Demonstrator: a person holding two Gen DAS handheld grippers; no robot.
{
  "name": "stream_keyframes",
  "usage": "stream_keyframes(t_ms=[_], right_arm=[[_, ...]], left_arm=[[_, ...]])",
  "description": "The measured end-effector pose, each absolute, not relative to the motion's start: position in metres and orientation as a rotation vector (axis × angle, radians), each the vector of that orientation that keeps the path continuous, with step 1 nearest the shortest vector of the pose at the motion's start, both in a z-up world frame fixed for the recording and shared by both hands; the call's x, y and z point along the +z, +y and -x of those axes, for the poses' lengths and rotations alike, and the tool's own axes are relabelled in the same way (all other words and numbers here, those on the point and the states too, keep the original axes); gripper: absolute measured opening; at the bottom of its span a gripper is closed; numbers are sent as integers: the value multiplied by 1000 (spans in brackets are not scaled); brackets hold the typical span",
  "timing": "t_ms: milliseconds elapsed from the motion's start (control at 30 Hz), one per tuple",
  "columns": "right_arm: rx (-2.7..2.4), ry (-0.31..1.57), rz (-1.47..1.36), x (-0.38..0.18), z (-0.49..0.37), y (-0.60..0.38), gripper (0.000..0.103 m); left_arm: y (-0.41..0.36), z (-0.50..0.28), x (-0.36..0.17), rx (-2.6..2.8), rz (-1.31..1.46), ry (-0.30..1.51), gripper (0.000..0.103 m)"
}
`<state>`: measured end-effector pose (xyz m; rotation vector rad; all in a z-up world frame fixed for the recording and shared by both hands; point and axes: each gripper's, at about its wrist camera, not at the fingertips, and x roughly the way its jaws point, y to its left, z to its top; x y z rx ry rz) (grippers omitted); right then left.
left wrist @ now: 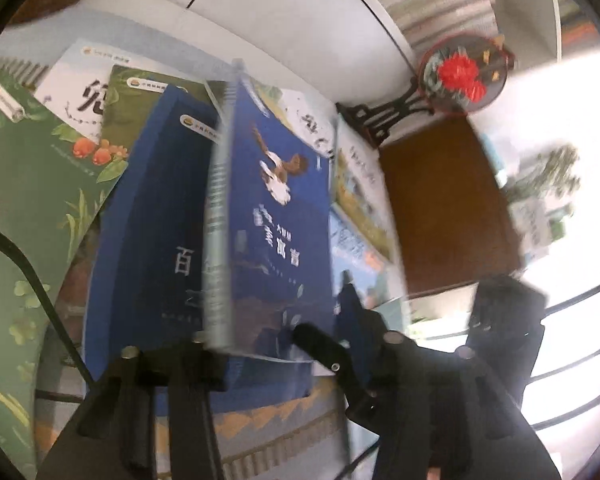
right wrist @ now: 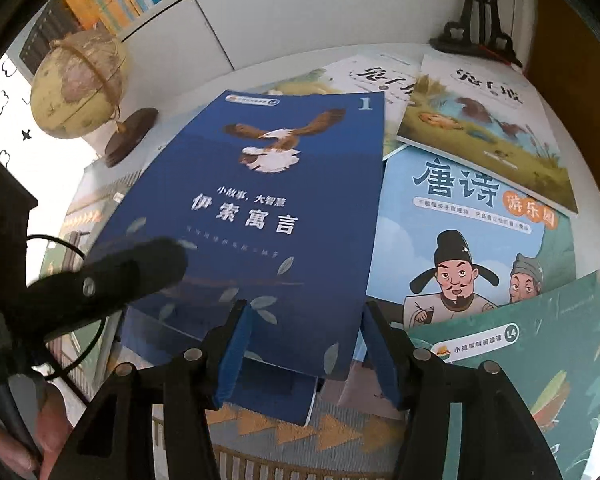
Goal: Organize books
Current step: 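Close both grippers on the blue book's edge and lift it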
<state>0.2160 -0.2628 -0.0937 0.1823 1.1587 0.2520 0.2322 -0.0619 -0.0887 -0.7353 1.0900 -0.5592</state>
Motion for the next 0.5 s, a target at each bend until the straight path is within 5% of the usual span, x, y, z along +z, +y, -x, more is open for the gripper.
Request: stream_keyframes(t_ms=[200,333,367,400,500], right_arm=[[342,1188,-670,-108,-222,-308,77],[399,1150,-977,-129,-227,-328,76],[388,1133,-1010,-132,-227,-332,73],[382,1124,-1022,-132,-229,-333,57],[348,1127,-947,-128,-229,-332,33]], left_arm=[[-43,-244,-92,-675,980,1086,34],[-47,-247,-98,-731,1060,1101,34],[-50,-247,-98,-717,1025,1109,34],[-52,-246,-98,-702,994,1114,34],[-52,-243,-101,-644,888,1151,34]])
